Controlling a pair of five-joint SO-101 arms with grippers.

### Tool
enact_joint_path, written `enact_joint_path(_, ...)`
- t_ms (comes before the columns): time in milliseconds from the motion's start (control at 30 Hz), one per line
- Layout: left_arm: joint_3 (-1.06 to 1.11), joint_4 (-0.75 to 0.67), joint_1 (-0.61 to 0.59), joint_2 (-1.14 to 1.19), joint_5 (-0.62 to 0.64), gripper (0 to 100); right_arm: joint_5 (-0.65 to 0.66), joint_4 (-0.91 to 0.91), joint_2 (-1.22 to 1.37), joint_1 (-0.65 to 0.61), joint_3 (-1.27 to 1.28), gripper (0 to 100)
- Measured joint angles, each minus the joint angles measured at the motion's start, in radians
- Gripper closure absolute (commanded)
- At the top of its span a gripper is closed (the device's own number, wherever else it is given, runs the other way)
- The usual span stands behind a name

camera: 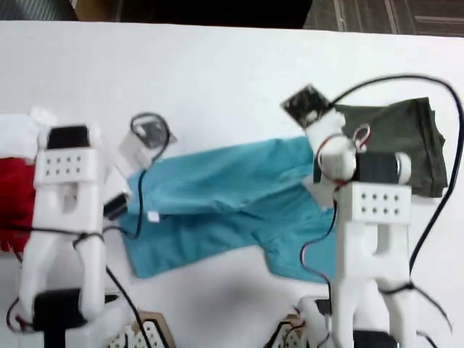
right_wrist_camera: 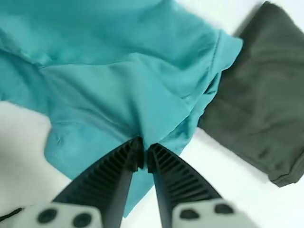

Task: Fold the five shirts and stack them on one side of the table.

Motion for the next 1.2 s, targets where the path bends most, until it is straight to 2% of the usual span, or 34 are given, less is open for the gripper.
enact_joint_path(133,0.160,-0.051,0.003,-0.091,-0.017,97,0.038,0.000,-0.121,0.014,0.101,97.9)
enact_joint_path(300,0.293,-0.114,0.003,-0.129,-0.017,97,0.106,0.014,-0.207,0.087,0.109,97.9)
enact_joint_path(567,0.371,-0.178,0.003,-0.130,-0.017,97,0.227,0.032,-0.212,0.244,0.129,97.9)
enact_joint_path(1033,0.411,-0.178,0.006,-0.133,-0.017,97,0.235,0.049,-0.213,0.256,0.252,97.9)
enact_joint_path(1200,0.456,-0.178,0.068,-0.133,-0.018,97,0.235,0.094,-0.259,0.256,0.250,97.9)
